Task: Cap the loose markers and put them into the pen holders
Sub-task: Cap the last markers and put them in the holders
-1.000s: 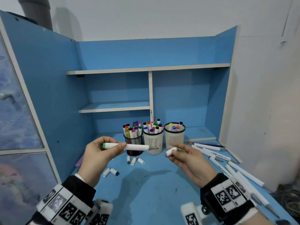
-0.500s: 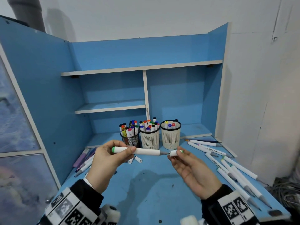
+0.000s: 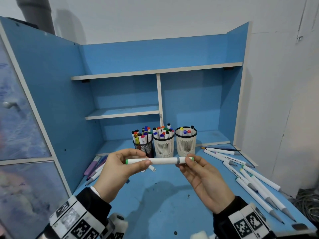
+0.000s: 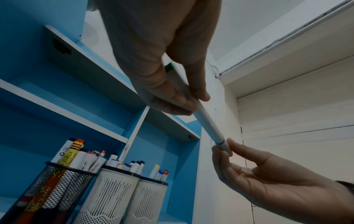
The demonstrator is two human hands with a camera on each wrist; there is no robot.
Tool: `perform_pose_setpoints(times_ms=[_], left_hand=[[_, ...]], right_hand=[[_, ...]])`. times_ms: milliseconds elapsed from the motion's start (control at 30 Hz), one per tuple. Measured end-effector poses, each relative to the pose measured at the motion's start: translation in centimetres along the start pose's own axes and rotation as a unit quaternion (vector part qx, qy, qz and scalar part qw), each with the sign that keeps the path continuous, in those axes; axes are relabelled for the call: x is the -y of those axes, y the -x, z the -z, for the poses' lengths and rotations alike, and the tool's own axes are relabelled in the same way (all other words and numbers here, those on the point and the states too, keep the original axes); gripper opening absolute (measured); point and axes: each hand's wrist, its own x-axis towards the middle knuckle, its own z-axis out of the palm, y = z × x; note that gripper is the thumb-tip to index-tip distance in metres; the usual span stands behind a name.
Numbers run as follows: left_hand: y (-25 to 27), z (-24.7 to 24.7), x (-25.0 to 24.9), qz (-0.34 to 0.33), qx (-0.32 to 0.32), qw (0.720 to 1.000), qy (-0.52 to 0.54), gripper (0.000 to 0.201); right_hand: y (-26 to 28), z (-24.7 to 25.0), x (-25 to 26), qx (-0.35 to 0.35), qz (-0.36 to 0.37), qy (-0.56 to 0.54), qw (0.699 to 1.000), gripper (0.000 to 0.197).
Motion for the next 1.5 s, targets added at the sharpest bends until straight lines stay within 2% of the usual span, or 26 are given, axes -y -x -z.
perform_pose_setpoints(times_ms=[167, 300, 400, 467, 600, 667, 800, 1000, 1133, 1300, 1400, 1500], left_hand=[[0.0, 0.5, 0.2, 0.011, 0.007, 0.997, -0.075, 0.029], [0.0, 1.0, 0.2, 0.004, 0.003, 0.996, -0.09, 0.012], [-0.1, 1.4, 0.5, 0.004, 0.002, 0.996, -0.093, 0.013], [-0.1, 1.7, 0.8, 0.01, 0.005, 0.996, -0.092, 0.013], [-0.2, 2.1, 0.9, 0.002, 0.01, 0.996, -0.094, 0.012], [-0.5, 2.4, 0.4, -0.007, -0.004, 0.998, -0.069, 0.012], [-1.6, 2.9, -0.9, -0.032, -0.042, 0.999, -0.001, 0.033], [-2.6, 3.4, -2.6, -0.072, -0.045, 0.996, 0.024, 0.04], [-2.9, 3.3, -3.1, -0.091, -0.02, 0.995, -0.042, 0.041], [-4.3, 3.2, -3.0, -0.069, 0.036, 0.987, -0.142, 0.053], [-5.6, 4.1, -2.7, -0.046, 0.056, 0.985, -0.154, 0.043], [-7.4, 6.1, -1.4, -0.02, 0.036, 0.982, -0.185, 0.028]], right_hand=[[0.1, -0.5, -0.4, 0.024, 0.031, 0.037, 0.999, 0.038], [0.1, -0.7, -0.9, 0.044, 0.081, 0.112, 0.989, 0.074], [0.0, -0.8, -1.3, 0.053, 0.106, 0.18, 0.976, 0.079], [-0.2, -0.8, -1.6, 0.054, 0.107, 0.203, 0.972, 0.074], [-0.9, -0.8, -1.8, 0.063, 0.055, 0.235, 0.968, 0.026], [-1.2, -1.0, -1.6, 0.084, 0.025, 0.267, 0.96, 0.014], [-1.6, -1.8, -1.4, 0.147, 0.004, 0.339, 0.929, 0.023], [-1.4, -3.6, -1.3, 0.198, 0.016, 0.447, 0.872, 0.029], [-2.2, -4.1, -2.0, 0.223, 0.057, 0.52, 0.823, 0.035], [-3.1, -5.6, -3.3, 0.256, 0.085, 0.516, 0.813, 0.021], [-4.2, -5.9, -3.6, 0.243, 0.098, 0.538, 0.801, 0.017], [-5.7, -5.9, -3.4, 0.224, 0.104, 0.566, 0.786, 0.018]])
